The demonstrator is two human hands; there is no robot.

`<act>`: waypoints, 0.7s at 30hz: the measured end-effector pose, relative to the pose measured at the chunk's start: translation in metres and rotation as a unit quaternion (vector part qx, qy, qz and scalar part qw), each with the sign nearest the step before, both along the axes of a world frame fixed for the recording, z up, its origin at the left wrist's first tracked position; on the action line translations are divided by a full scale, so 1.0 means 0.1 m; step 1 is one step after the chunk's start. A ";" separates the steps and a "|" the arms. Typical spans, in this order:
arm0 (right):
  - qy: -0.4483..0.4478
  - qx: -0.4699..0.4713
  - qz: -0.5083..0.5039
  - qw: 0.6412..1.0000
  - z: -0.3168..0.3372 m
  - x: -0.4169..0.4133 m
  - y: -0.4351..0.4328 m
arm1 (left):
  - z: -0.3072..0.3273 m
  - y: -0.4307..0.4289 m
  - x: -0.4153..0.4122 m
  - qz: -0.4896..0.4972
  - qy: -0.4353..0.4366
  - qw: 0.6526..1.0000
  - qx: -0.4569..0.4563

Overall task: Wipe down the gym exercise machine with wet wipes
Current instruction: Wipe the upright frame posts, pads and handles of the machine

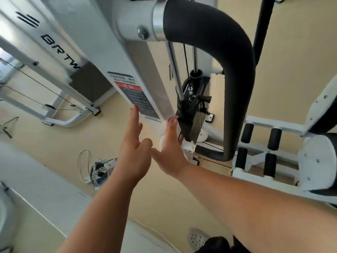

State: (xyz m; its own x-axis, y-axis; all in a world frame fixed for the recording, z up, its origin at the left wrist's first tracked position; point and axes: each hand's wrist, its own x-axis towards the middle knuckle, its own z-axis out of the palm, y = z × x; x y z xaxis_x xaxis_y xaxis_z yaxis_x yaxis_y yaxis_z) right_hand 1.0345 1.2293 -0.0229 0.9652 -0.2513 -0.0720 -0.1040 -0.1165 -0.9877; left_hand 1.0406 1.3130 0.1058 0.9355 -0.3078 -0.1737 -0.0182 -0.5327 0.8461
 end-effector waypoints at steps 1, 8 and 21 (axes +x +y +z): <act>-0.017 -0.006 -0.006 1.000 0.11 -0.02 0.03 | 0.05 0.03 0.00 -0.010 -0.004 1.000 0.006; -0.055 -0.051 0.025 0.997 0.47 -0.02 -0.11 | 0.34 0.06 0.04 -0.018 -0.053 0.998 0.032; -0.149 -0.141 -0.006 0.979 0.81 0.06 -0.20 | 0.52 0.10 0.31 -0.067 -0.244 0.967 0.007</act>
State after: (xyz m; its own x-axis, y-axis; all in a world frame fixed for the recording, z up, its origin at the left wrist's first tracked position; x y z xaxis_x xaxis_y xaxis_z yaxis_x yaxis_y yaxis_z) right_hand 1.0404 1.2094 0.0576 0.9296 -0.2326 0.2858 0.1805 -0.3886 -0.9036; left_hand 1.0719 1.3232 0.1574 0.8588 -0.4336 0.2727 -0.4833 -0.5095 0.7119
